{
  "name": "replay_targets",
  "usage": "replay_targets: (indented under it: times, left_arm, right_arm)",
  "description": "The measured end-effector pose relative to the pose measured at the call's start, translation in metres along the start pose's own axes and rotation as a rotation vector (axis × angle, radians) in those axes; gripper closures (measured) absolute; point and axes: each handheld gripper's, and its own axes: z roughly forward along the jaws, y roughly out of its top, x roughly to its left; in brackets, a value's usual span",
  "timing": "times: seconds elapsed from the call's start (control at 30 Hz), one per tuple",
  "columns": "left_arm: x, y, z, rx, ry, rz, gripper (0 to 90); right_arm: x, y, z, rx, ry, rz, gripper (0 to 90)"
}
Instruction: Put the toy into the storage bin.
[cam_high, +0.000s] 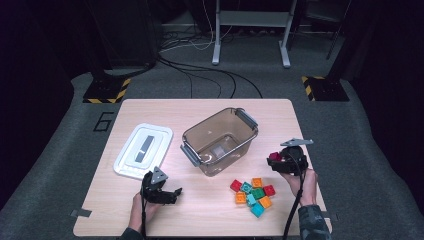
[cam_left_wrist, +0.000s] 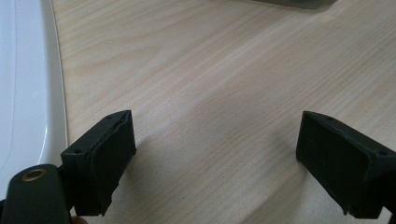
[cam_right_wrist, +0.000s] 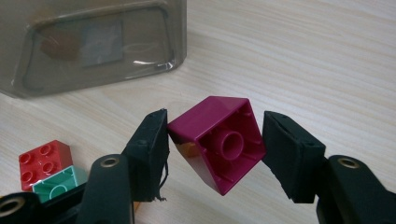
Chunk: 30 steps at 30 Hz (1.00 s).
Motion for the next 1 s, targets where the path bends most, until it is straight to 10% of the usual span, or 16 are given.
replay_targets:
  times: [1.0]
  left_arm:
    - [0.0, 0.0, 0.0, -0.001, 0.0, -0.001, 11.5]
  right_arm:
    - [-0.023, 0.052, -0.019, -0.059, -0.059, 0.005, 41.5]
